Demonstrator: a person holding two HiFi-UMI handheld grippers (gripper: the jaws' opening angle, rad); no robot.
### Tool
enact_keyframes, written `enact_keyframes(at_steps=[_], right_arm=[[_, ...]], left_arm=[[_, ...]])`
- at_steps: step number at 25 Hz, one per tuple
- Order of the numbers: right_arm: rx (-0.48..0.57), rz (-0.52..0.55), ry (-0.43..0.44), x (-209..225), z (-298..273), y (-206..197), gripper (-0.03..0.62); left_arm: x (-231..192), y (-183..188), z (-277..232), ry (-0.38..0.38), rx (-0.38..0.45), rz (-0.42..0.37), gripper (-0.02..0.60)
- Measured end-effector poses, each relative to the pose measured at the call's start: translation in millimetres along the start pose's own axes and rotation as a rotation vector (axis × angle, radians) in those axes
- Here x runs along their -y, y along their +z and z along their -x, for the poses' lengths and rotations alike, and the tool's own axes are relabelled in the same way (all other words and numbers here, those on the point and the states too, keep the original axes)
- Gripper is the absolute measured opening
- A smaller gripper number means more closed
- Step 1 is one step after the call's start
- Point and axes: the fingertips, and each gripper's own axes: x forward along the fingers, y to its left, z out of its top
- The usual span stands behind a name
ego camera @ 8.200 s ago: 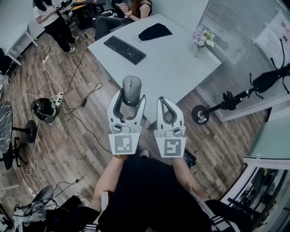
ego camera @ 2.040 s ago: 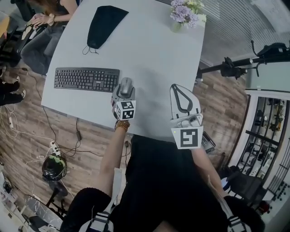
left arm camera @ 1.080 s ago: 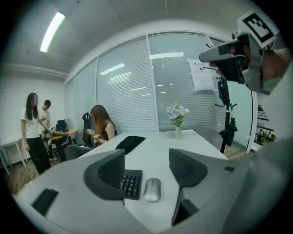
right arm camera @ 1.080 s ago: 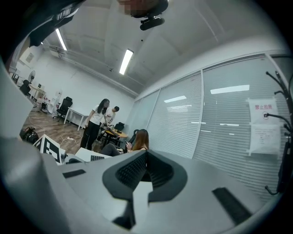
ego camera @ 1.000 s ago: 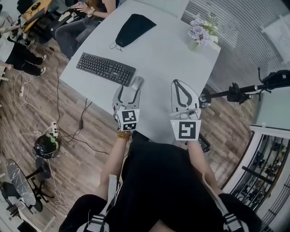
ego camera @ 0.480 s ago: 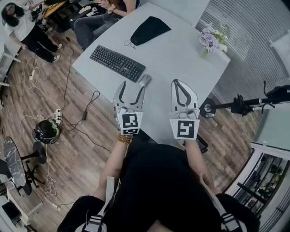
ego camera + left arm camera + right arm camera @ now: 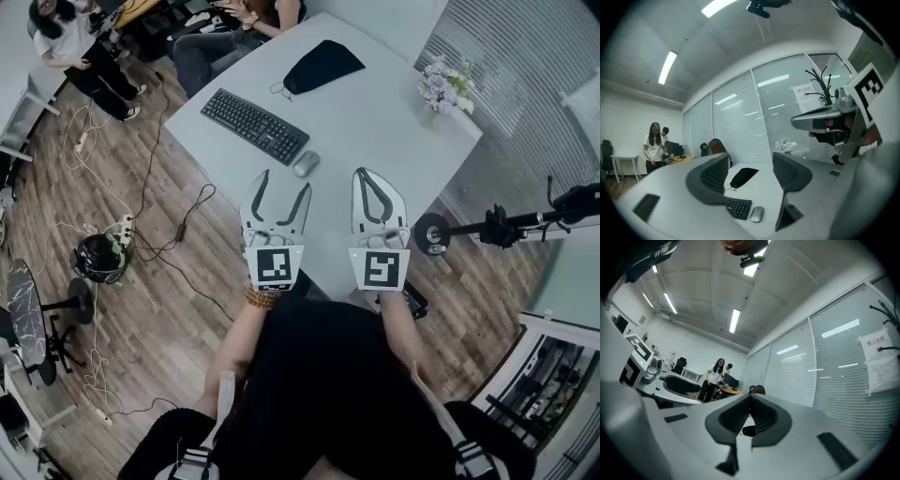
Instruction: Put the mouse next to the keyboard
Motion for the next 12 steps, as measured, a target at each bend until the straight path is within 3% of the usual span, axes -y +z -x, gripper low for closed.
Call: enact_keyframes(at_steps=[12], right_arm=[[0.02, -0.008, 0.045, -18, 38, 6, -0.002]], left_arm=[[19, 36, 46, 0.038, 0.102, -0.037, 0.296]])
